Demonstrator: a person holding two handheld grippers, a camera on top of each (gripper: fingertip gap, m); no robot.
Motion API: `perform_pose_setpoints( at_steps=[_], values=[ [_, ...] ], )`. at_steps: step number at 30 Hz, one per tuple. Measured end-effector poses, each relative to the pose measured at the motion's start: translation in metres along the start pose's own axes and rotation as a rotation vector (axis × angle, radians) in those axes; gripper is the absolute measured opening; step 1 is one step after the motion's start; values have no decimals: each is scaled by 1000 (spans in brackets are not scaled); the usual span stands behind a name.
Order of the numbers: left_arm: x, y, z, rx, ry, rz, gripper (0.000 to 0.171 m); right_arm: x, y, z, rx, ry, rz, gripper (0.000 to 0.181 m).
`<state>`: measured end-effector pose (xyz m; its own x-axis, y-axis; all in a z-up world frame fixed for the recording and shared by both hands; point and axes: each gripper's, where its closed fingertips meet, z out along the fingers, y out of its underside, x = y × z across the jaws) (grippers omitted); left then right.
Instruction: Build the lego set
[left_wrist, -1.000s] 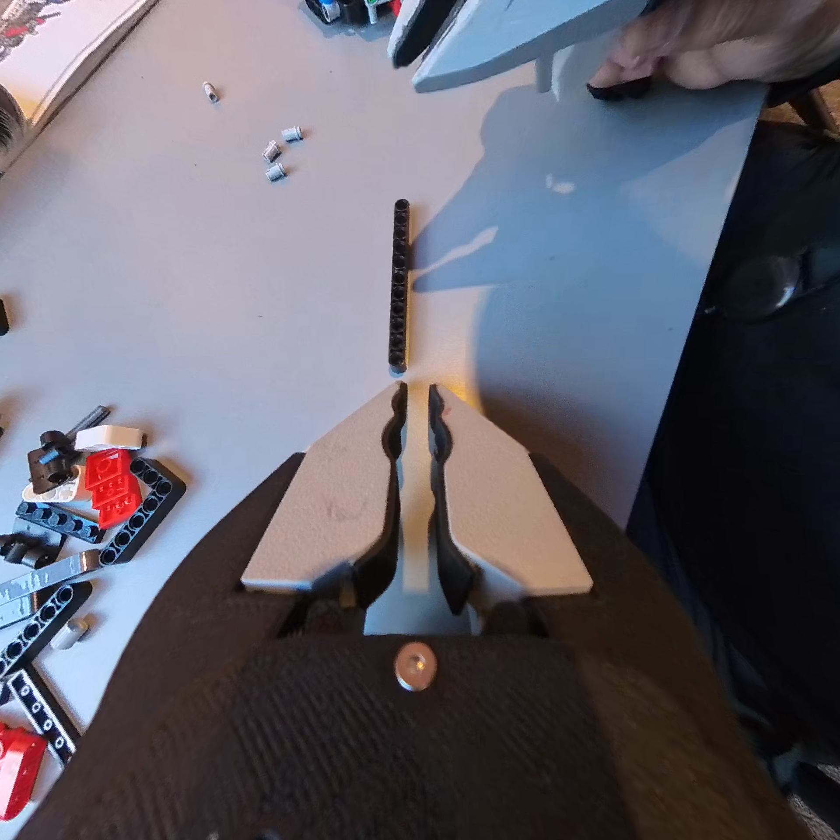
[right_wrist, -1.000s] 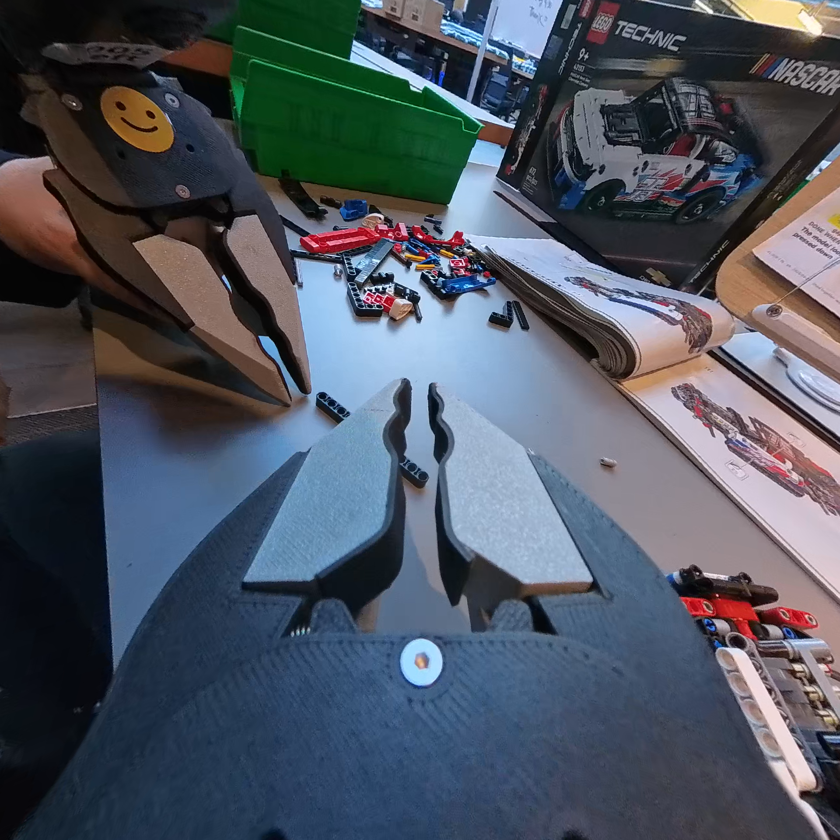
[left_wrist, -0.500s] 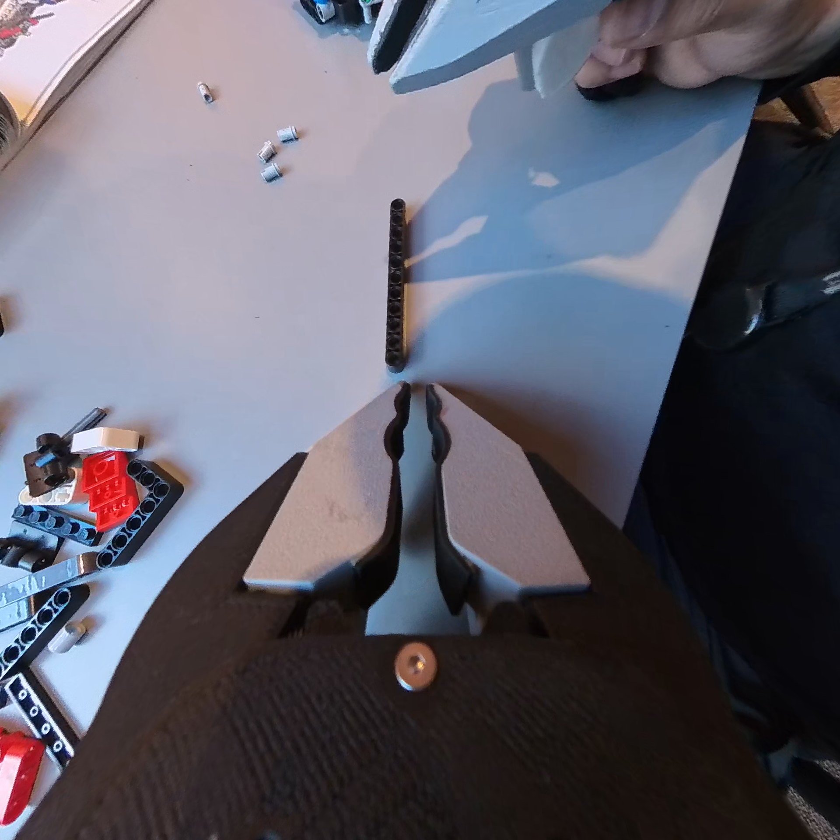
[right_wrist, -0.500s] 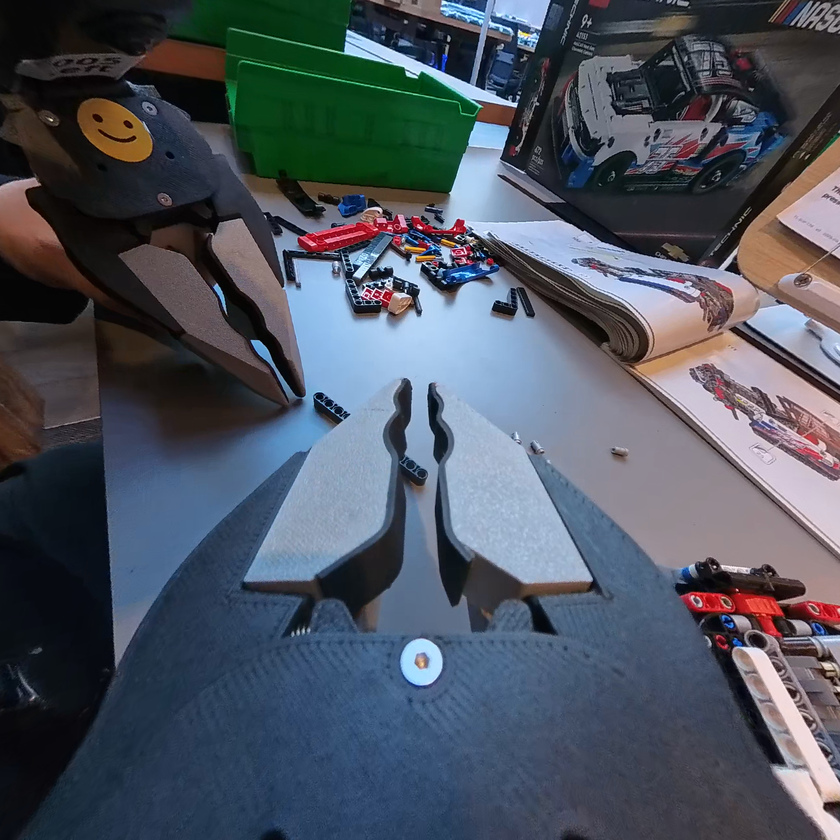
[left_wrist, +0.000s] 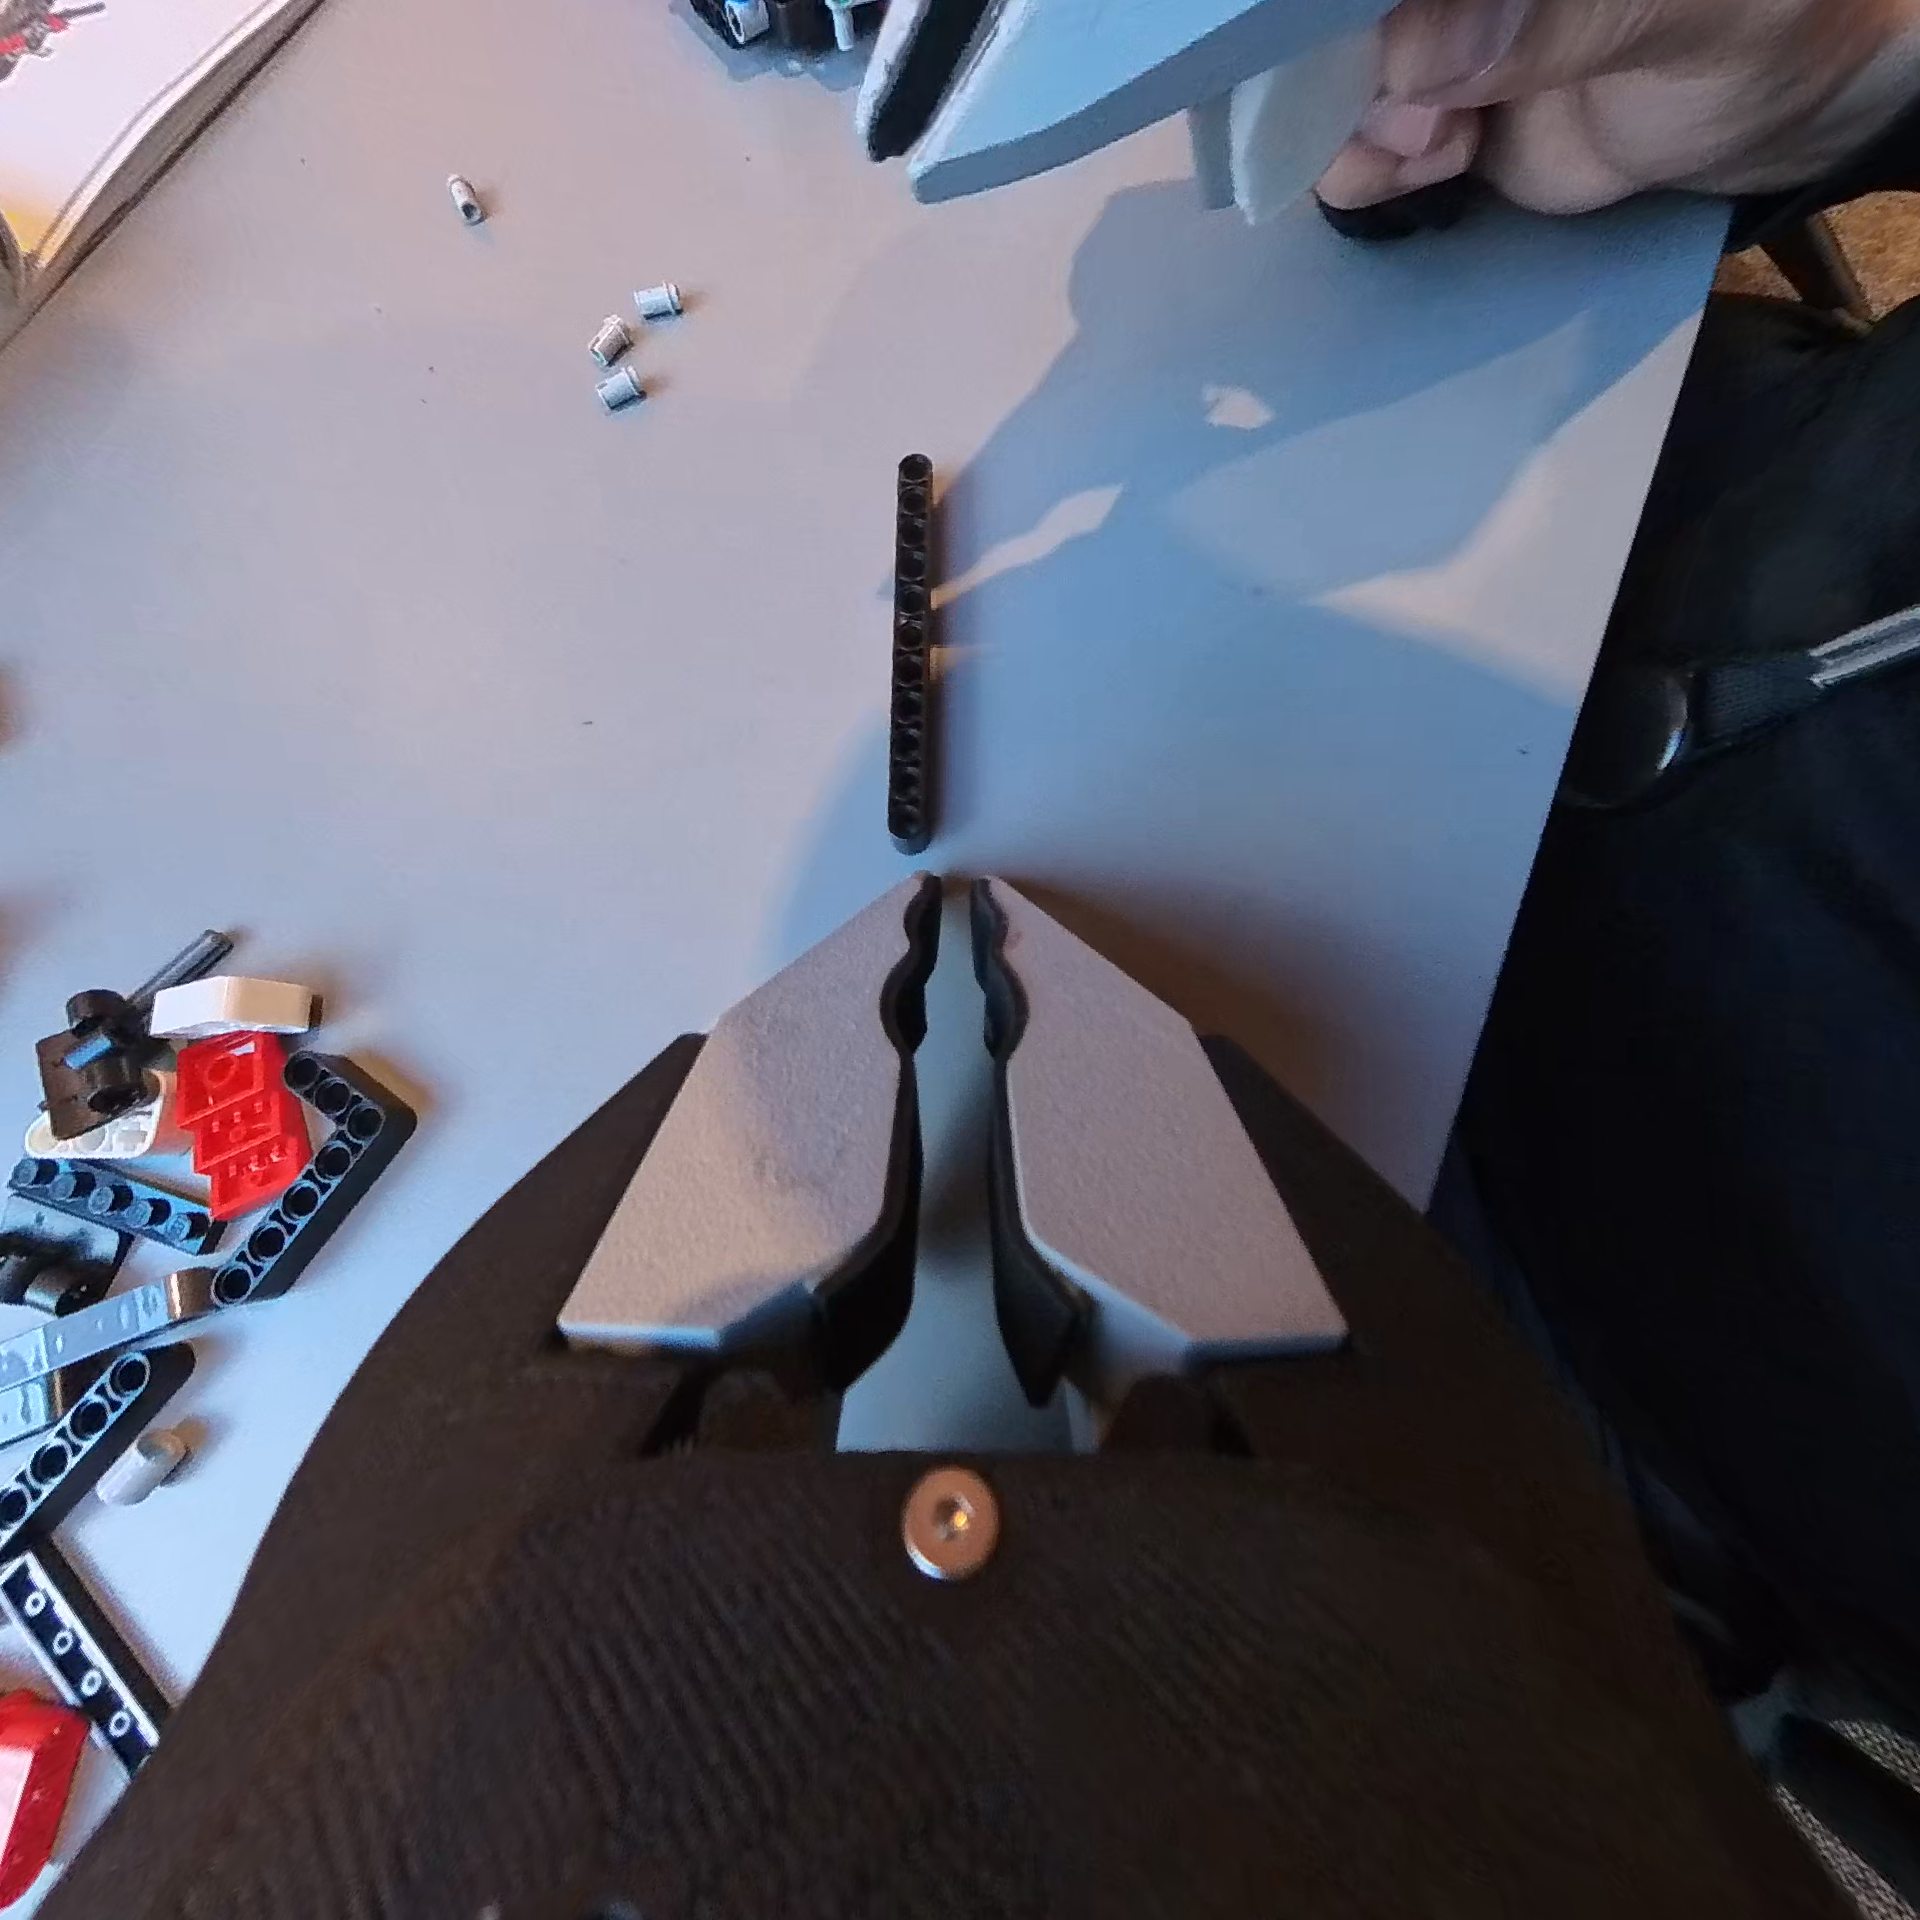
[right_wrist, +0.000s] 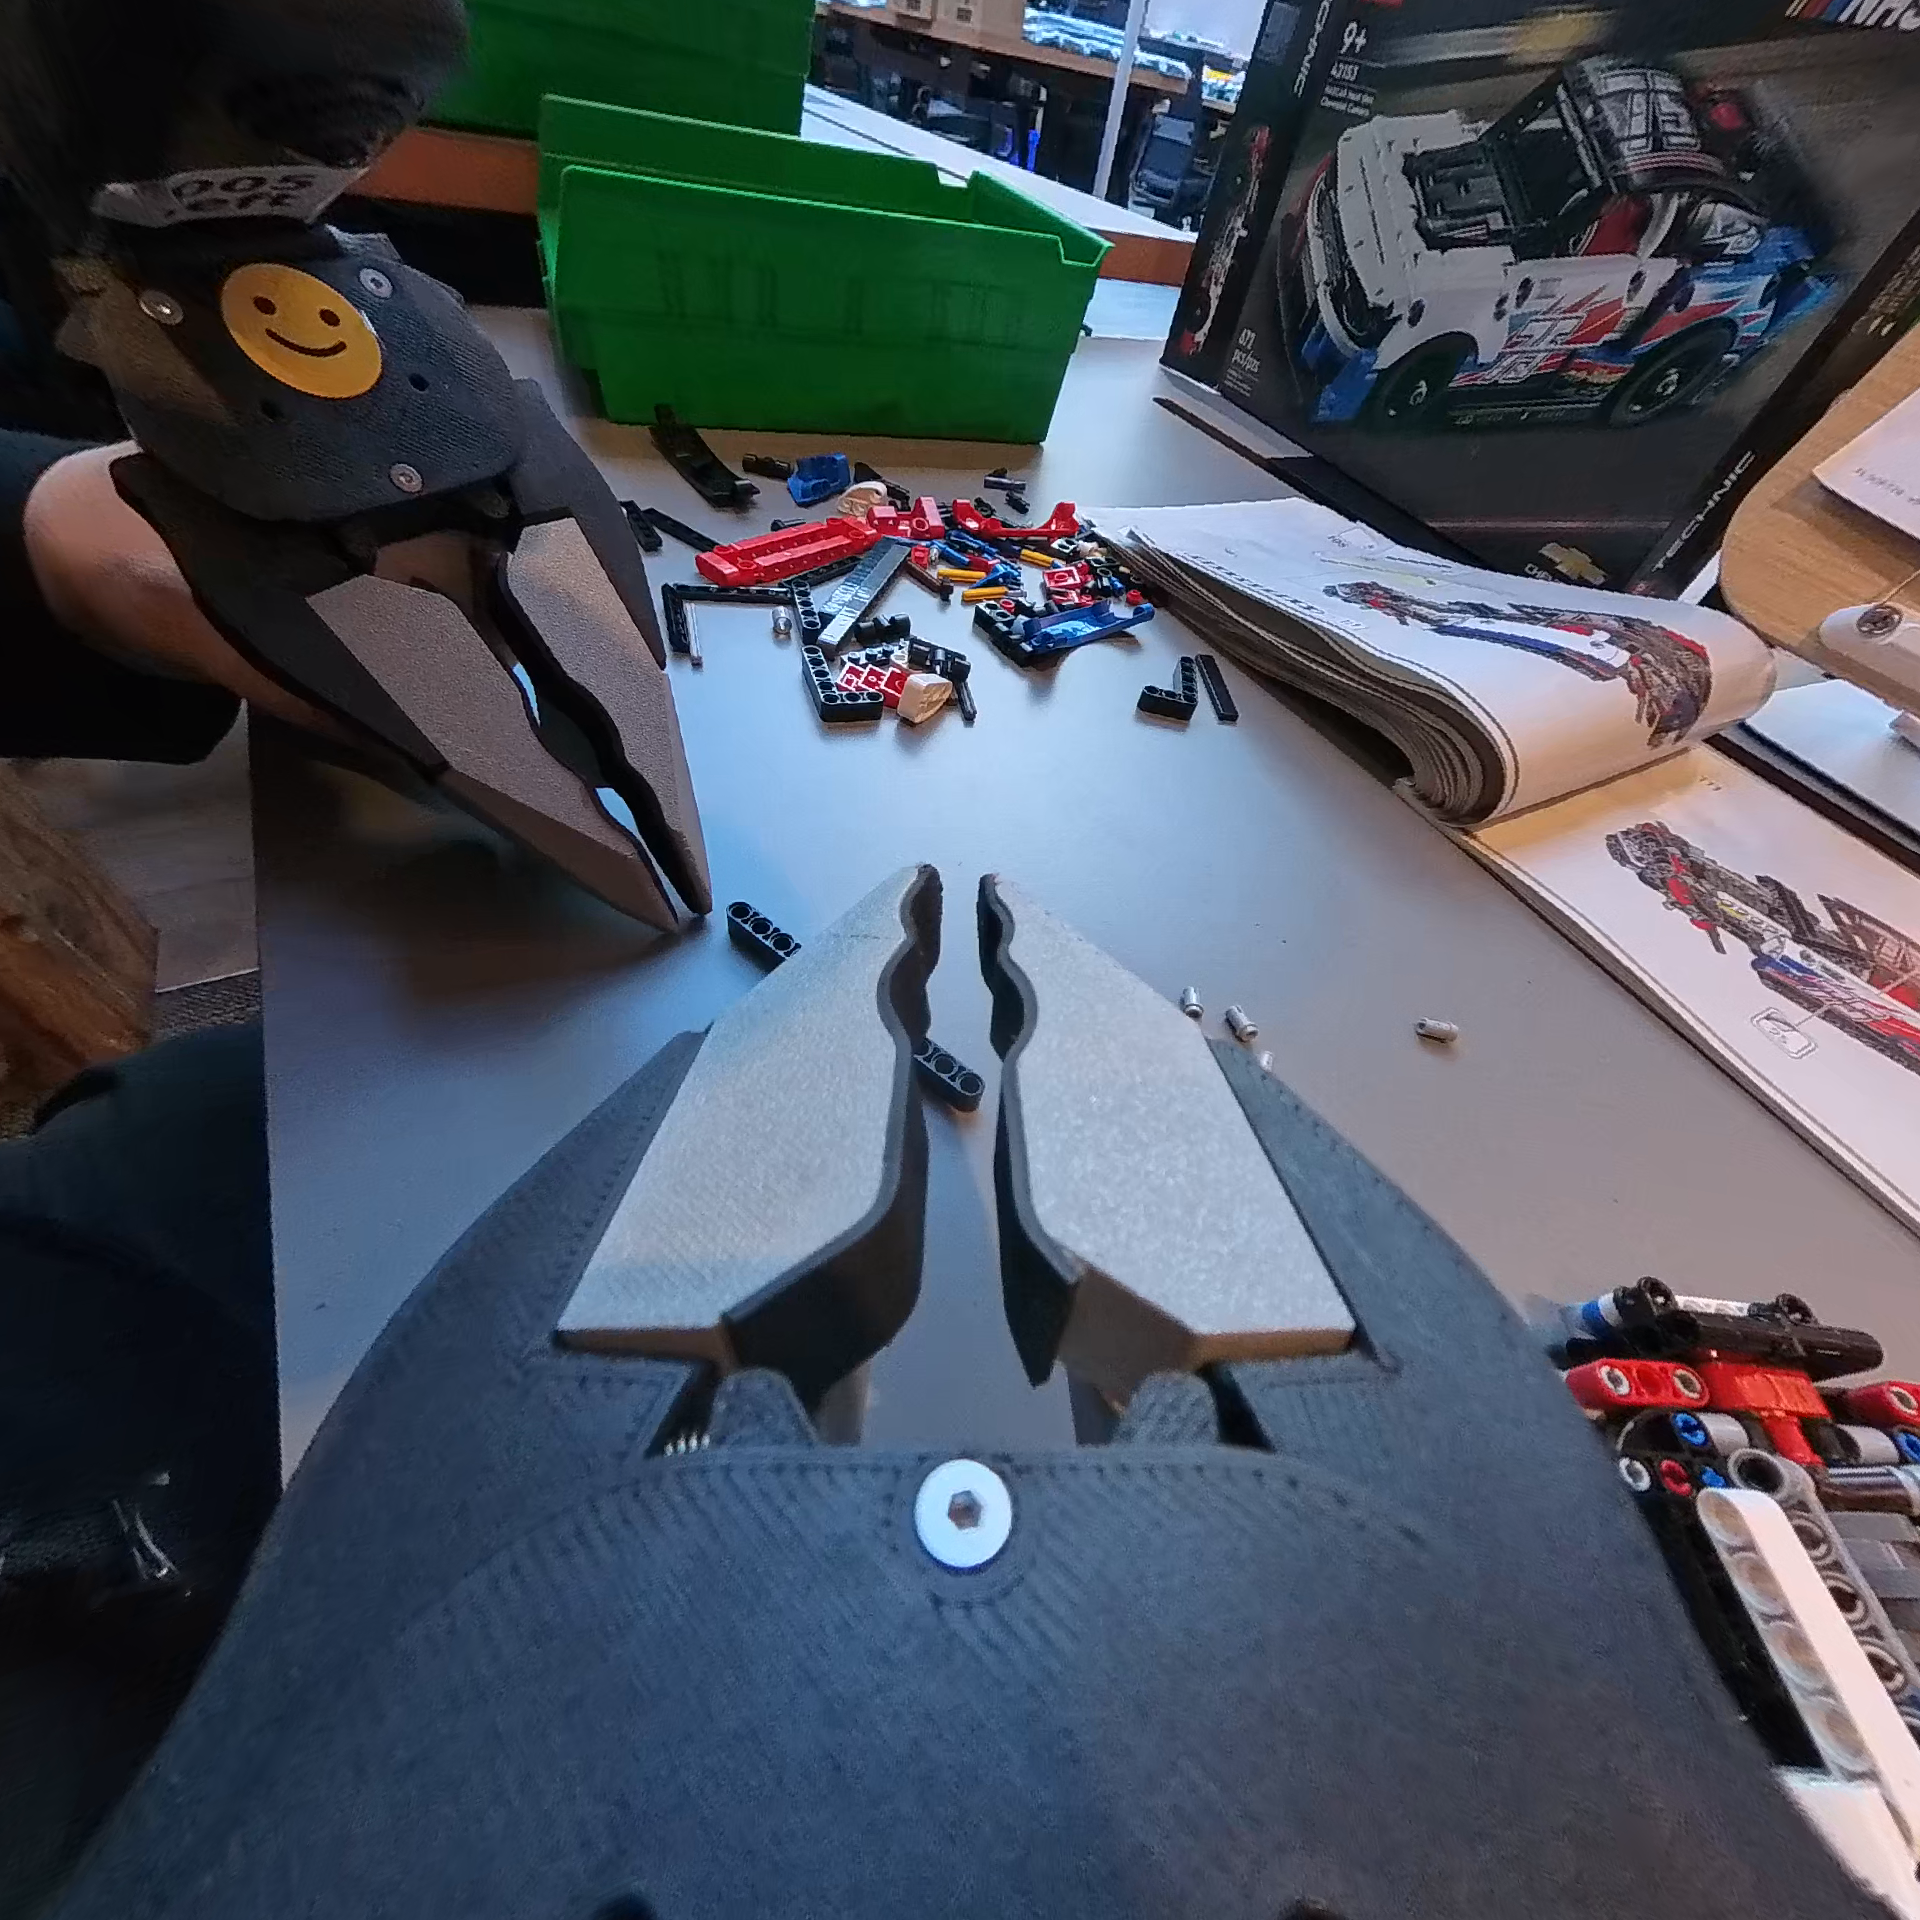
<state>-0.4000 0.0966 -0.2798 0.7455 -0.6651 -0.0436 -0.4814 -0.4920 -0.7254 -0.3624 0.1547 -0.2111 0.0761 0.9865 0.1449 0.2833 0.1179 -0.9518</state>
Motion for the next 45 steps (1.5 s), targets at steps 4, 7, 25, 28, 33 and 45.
perform_pose_setpoints(
  at_steps=[4, 7, 25, 28, 33, 45],
  values=[
    [-1, 0, 0, 0, -3, 0, 3, 0, 0, 0, -2, -3, 2, 4],
    [-1, 0, 0, 0, -5, 2, 3, 0, 0, 0, -1, -3, 4, 4],
    [-5, -1, 1, 0, 5, 3, 2, 5, -1, 0, 14, -17, 54, 4],
    [-7, -2, 2, 0, 7, 5, 2, 6, -2, 0, 19, -19, 63, 4],
    [-9, -2, 3, 0, 3, 12, 2, 8, -5, -3, 48, -16, 76, 4],
    [-12, -5, 5, 8, 21, 47, 0, 18, -8, 3, 68, -32, 164, 5]
  ],
)
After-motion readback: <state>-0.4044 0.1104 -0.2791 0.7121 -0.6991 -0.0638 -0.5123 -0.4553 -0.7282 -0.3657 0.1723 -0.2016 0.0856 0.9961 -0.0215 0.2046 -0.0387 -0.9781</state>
